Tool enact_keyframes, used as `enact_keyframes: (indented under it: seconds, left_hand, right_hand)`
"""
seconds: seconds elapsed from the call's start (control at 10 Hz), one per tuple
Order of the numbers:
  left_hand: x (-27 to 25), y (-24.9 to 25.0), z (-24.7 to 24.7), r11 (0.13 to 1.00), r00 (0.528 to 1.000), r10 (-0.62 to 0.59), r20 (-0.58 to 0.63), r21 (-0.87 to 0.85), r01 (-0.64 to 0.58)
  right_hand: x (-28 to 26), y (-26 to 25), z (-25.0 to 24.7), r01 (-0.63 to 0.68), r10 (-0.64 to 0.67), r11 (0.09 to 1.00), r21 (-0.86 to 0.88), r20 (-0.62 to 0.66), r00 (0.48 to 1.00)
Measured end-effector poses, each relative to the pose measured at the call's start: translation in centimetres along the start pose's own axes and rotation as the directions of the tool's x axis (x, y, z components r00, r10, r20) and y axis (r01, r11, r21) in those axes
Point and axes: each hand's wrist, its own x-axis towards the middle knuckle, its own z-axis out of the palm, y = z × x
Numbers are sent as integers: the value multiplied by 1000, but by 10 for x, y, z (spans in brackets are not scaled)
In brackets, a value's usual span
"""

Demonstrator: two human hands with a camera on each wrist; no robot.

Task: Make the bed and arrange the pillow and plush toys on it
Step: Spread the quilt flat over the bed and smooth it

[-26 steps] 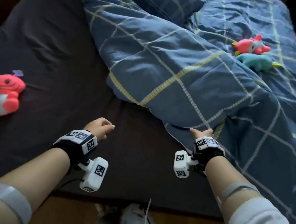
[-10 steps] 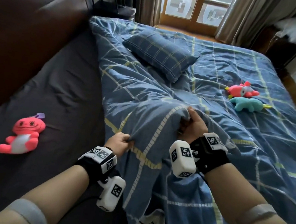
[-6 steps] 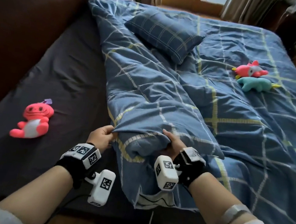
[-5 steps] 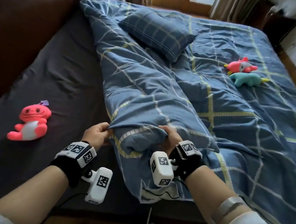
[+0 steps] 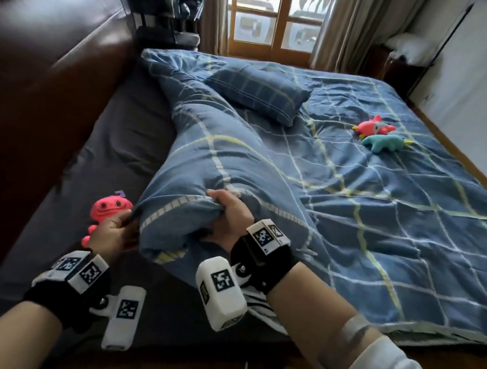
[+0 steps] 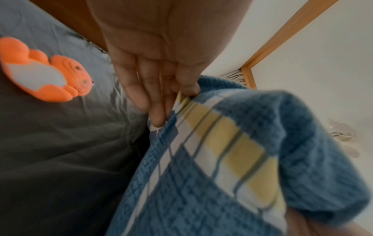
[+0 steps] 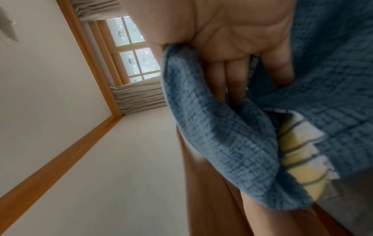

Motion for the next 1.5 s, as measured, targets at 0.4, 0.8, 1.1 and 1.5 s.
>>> enact_keyframes:
  seconds: [0.4, 0.8, 1.1, 1.5]
  left_hand:
    - [19, -101, 2, 837, 925, -372, 79, 460, 297]
    - [58, -102, -35, 727, 895, -433, -107, 547, 416]
    - [131, -129, -121, 654, 877, -400, -266, 587, 476]
    - [257, -196, -226, 665, 823, -512, -247, 493, 561]
  right_hand:
    - [31, 85, -98, -291, 279, 956, 16, -344, 897]
    - [98, 92, -128, -513, 336, 802, -305, -480, 810]
    - [133, 116, -67, -544, 272, 388, -744, -472, 839]
    - [195, 195, -36, -754, 259, 445, -484, -736, 625]
